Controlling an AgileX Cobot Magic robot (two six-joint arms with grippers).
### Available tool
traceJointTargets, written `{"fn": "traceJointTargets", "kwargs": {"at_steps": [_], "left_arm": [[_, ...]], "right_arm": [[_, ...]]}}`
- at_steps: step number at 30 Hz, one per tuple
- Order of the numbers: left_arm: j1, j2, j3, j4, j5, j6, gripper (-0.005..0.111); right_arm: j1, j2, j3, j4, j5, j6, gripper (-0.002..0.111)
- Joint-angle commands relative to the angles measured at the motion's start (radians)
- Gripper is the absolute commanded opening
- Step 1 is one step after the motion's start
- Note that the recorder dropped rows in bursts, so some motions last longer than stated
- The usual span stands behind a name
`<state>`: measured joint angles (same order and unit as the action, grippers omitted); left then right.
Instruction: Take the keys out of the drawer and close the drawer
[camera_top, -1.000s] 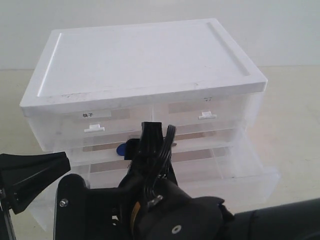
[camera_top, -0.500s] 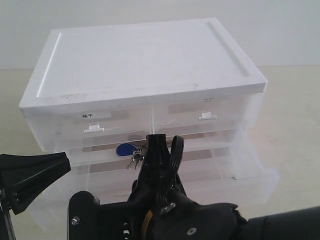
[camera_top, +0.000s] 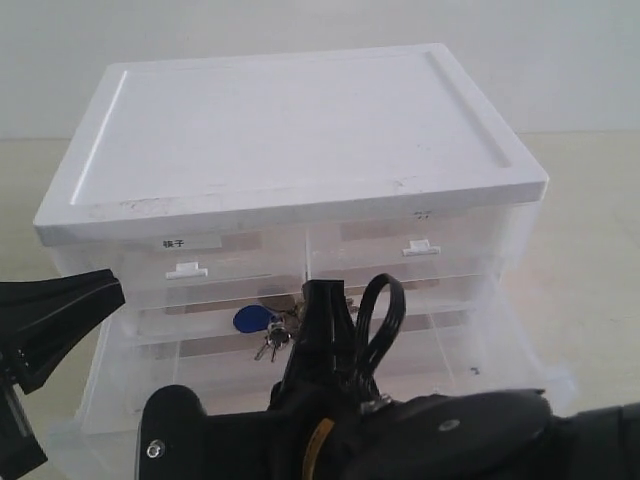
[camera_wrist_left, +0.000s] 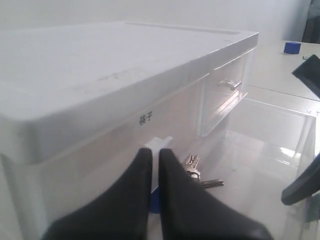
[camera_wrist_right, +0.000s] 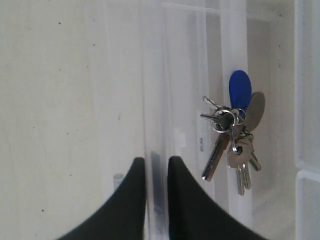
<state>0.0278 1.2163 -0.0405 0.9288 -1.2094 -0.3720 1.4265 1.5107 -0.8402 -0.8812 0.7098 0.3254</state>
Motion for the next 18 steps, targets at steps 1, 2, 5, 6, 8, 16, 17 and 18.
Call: {"fn": "traceJointTargets", "kwargs": {"at_steps": [1, 2, 5, 6, 8, 16, 17, 18], "left_arm": [[-0.002, -0.003, 0.006, -0.048, 0.021, 0.003, 0.005], [-0.002, -0.003, 0.006, -0.055, 0.030, 0.000, 0.005], [-0.002, -0.003, 0.006, -0.058, 0.032, -0.008, 0.005], [-0.002, -0.003, 0.006, -0.058, 0.032, -0.008, 0.005], [-0.002, -0.003, 0.006, -0.058, 0.032, -0.008, 0.005], [-0.002, -0.003, 0.006, -0.056, 0.032, -0.010, 0.005], [-0.002, -0.003, 0.006, -0.056, 0.032, -0.010, 0.005], [-0.002, -0.003, 0.006, -0.056, 0.032, -0.010, 0.005]], "right_arm": [[0.001, -0.025, 0.002, 0.050, -0.035, -0.008, 0.000], [0.001, -0.025, 0.002, 0.065, -0.037, -0.025, 0.000], [0.001, -0.025, 0.002, 0.112, -0.037, -0.074, 0.000], [0.001, -0.025, 0.002, 0.121, -0.035, -0.083, 0.000], [0.001, -0.025, 0.002, 0.144, -0.031, -0.118, 0.000], [0.001, -0.035, 0.002, 0.164, 0.011, -0.155, 0.000], [0.001, -0.042, 0.002, 0.170, 0.016, -0.158, 0.000], [0.001, -0.050, 0.002, 0.181, 0.016, -0.158, 0.000]]}}
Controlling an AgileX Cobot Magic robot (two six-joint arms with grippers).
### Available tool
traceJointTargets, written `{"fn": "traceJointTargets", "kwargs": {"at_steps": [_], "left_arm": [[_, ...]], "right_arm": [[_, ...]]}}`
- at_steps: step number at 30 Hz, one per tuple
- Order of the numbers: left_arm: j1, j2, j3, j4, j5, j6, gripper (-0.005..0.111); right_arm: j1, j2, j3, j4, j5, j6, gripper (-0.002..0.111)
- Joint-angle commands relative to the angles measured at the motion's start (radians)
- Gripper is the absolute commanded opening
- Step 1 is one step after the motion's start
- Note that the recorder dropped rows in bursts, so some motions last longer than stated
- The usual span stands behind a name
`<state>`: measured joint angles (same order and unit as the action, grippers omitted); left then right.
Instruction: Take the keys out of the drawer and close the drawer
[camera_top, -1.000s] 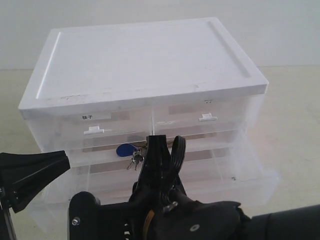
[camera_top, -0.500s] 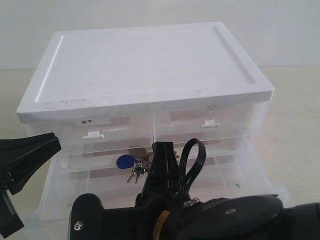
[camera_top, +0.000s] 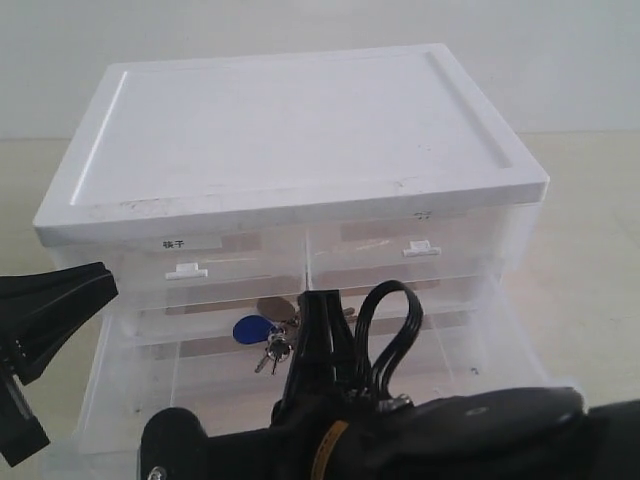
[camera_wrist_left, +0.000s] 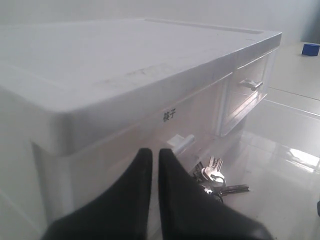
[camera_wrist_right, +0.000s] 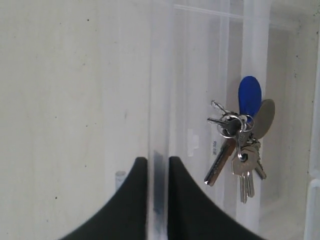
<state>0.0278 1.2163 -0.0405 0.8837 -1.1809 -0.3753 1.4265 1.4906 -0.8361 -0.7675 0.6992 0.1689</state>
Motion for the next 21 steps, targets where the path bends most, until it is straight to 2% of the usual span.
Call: {"fn": "traceJointTargets", "kwargs": {"at_steps": [1, 9, 12, 18, 21], "left_arm": [[-0.002, -0.003, 0.006, -0.009, 0.004, -0.006, 0.005], [-0.002, -0.003, 0.006, -0.006, 0.004, -0.012, 0.005], [-0.002, -0.003, 0.006, 0.001, 0.004, -0.012, 0.005], [-0.002, -0.003, 0.006, 0.006, 0.002, -0.023, 0.005], [-0.002, -0.003, 0.006, 0.010, 0.000, -0.028, 0.005]], "right_arm": [[0.001, -0.038, -0.002, 0.074, 0.027, -0.001, 0.000], [0.001, -0.085, -0.002, 0.082, 0.015, 0.045, 0.003], [0.001, -0.083, -0.002, 0.082, 0.024, 0.069, 0.017], [0.001, -0.083, -0.024, 0.070, -0.001, 0.143, 0.061], [0.001, -0.083, -0.065, 0.082, 0.003, 0.170, 0.066]]}}
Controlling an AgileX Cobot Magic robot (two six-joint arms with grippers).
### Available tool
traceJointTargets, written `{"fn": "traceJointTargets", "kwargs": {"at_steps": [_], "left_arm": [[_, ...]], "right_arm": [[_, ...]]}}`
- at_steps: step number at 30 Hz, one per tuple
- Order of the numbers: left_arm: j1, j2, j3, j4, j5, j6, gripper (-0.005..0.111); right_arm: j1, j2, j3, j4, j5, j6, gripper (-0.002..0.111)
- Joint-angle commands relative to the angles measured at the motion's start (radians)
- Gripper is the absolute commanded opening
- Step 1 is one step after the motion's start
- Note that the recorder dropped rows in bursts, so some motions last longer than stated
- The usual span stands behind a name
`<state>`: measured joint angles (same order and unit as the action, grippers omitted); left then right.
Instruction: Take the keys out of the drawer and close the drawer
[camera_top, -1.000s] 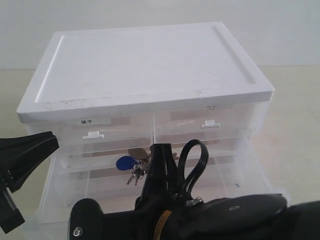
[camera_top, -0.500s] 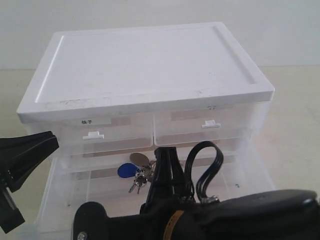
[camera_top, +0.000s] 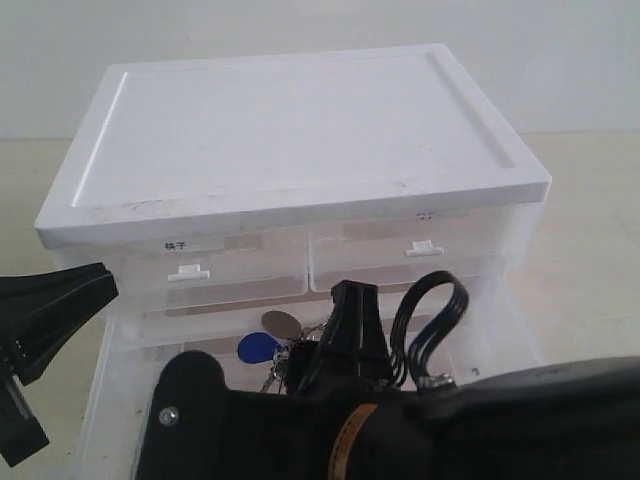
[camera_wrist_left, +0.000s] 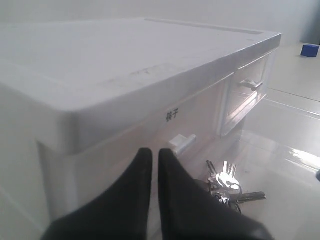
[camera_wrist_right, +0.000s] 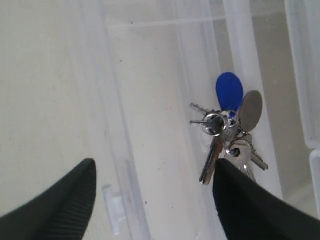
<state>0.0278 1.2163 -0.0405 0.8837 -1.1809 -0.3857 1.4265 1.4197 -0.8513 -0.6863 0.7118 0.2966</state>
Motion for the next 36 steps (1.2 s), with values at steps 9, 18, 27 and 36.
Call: {"fn": "traceJointTargets", "kwargs": {"at_steps": [9, 18, 27, 36], "left_arm": [[-0.002, -0.003, 0.006, 0.024, 0.000, -0.018, 0.005], [-0.002, -0.003, 0.006, 0.032, 0.007, -0.020, 0.005], [-0.002, -0.003, 0.006, 0.032, 0.004, -0.022, 0.005], [-0.002, -0.003, 0.006, 0.032, 0.002, -0.025, 0.005]], "right_arm": [[-0.034, -0.013, -0.129, -0.094, 0.055, 0.432, 0.066], [-0.266, -0.011, -0.127, 0.093, -0.098, 0.463, 0.066], [-0.292, 0.108, -0.127, 0.146, -0.126, 0.389, 0.066], [-0.304, 0.199, -0.127, 0.102, -0.150, 0.417, 0.066]]}}
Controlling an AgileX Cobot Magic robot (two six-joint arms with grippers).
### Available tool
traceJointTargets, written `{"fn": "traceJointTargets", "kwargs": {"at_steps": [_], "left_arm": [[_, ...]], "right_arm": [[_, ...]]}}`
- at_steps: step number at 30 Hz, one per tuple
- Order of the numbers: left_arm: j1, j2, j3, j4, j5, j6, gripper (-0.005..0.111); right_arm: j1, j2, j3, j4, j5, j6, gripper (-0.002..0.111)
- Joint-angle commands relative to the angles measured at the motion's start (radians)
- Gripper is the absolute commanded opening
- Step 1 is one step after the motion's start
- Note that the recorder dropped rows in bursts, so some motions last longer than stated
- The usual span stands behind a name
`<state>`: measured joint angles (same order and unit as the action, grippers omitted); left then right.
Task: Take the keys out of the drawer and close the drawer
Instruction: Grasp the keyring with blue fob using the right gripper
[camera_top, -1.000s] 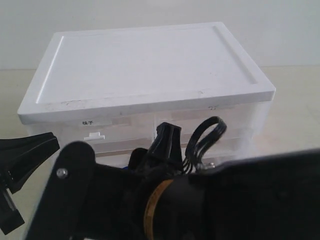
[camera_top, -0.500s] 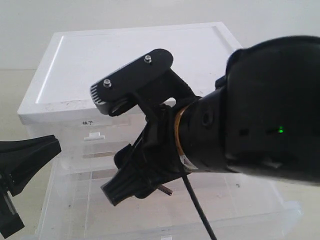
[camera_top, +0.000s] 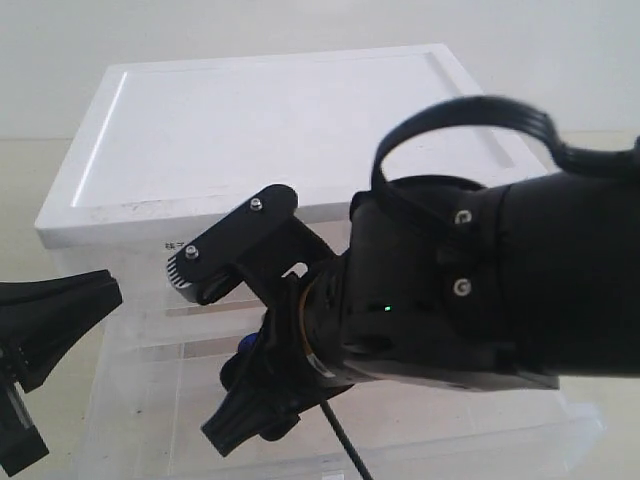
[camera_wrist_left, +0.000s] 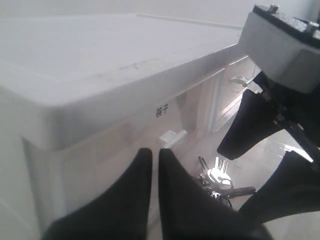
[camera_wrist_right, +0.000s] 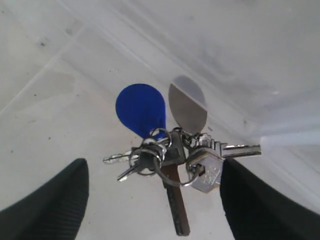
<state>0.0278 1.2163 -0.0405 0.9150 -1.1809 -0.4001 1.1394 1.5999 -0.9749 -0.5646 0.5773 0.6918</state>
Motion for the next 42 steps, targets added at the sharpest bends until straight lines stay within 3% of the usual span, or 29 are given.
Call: {"fn": "traceJointTargets", "kwargs": {"at_steps": [1, 17, 19, 24, 25, 34, 42], "left_arm": [[-0.002, -0.003, 0.006, 0.002, 0.002, -0.010, 0.005], [-0.002, -0.003, 0.006, 0.019, 0.006, -0.015, 0.005], [-0.002, -0.003, 0.006, 0.019, 0.006, -0.015, 0.005], [-0.002, -0.003, 0.006, 0.019, 0.006, -0.015, 0.005], [-0.002, -0.003, 0.006, 0.019, 0.003, -0.014, 0.005], [-0.002, -0.003, 0.006, 0.019, 0.003, -0.014, 0.005], [-0.002, -0.003, 0.006, 0.023, 0.007, -0.014, 0.005]], "right_arm": [[-0.025, 0.029, -0.003, -0.021, -0.015, 0.035, 0.066], [-0.034, 0.107, -0.003, -0.001, -0.042, 0.029, 0.065], [-0.034, 0.107, -0.003, -0.001, -0.028, 0.020, 0.056], [-0.034, 0.107, -0.003, -0.006, 0.021, -0.031, 0.003], [-0.034, 0.107, -0.003, -0.006, 0.029, -0.049, 0.000], [-0.022, 0.080, -0.005, -0.029, 0.026, -0.108, 0.000], [-0.022, -0.080, -0.005, -0.016, 0.030, -0.108, 0.000]]}}
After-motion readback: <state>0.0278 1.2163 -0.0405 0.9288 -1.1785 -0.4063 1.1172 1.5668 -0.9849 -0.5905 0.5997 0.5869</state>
